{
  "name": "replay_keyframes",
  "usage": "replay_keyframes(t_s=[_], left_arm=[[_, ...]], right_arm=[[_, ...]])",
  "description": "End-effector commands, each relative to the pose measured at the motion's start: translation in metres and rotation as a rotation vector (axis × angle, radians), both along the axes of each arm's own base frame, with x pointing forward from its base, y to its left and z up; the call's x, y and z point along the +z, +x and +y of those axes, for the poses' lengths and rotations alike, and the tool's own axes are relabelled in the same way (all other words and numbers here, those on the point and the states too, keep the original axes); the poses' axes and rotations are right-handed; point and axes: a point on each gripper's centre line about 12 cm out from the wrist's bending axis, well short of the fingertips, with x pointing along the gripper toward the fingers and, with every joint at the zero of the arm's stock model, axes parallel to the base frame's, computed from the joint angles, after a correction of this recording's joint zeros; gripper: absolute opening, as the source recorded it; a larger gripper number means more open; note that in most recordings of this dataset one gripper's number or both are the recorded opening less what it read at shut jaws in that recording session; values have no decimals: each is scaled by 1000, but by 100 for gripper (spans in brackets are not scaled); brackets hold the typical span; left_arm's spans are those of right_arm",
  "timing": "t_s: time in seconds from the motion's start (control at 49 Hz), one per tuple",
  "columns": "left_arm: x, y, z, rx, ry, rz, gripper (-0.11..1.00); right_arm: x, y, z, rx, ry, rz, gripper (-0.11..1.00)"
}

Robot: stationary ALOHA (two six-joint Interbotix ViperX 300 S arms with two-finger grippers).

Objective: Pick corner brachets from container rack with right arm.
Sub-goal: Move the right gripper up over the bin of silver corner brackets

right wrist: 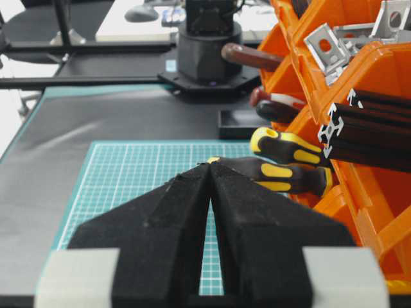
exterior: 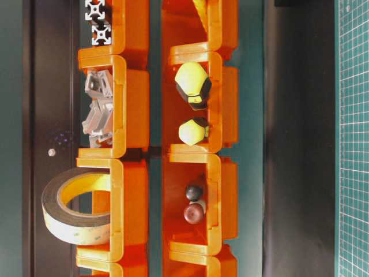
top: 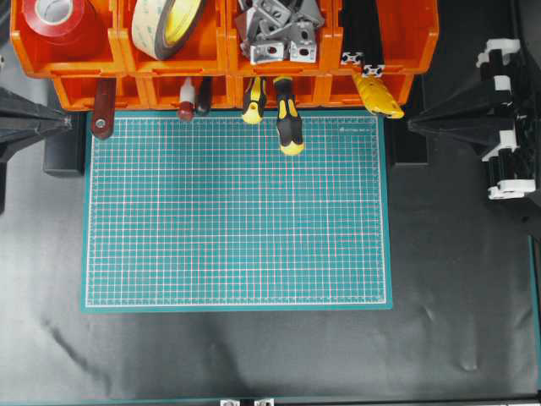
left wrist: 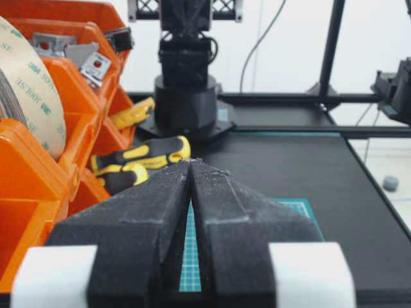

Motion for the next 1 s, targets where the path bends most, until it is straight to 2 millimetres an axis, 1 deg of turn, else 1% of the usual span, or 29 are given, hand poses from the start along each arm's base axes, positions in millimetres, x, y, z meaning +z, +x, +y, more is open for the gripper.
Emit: replay_keyframes(t_s=[0.0,0.02,0.082,0.225,0.388,0.49,0.552,0.654,0.776,0.899,0.981], left_arm=[[18,4,0,-4,9,-15,6],[20,5,0,-4,1,-8,6],[26,7,0,-3,-15,25,0],[34,9,0,1,-40,120,0],[41,9,-1,-5,-37,161,0],[42,9,-1,-5,-40,170,0],[44,9,-1,-5,-42,169,0],[44,10,-3,-11,-41,174,0],[44,11,-3,-12,-41,181,0],[45,12,-3,-12,-43,183,0],[46,12,-3,-12,-43,180,0]], right_arm=[[11,3,-1,-7,17,-28,1],[15,3,-1,-7,18,-34,1],[23,4,-1,-12,44,0,0],[43,4,-3,-29,77,177,0],[86,3,-11,-70,83,337,0],[115,7,-18,-104,83,431,0],[129,12,-23,-129,77,528,0],[146,24,-33,-168,55,662,0],[160,48,-46,-207,-38,784,0],[170,72,-57,-223,-141,847,0],[173,88,-64,-224,-185,871,0]])
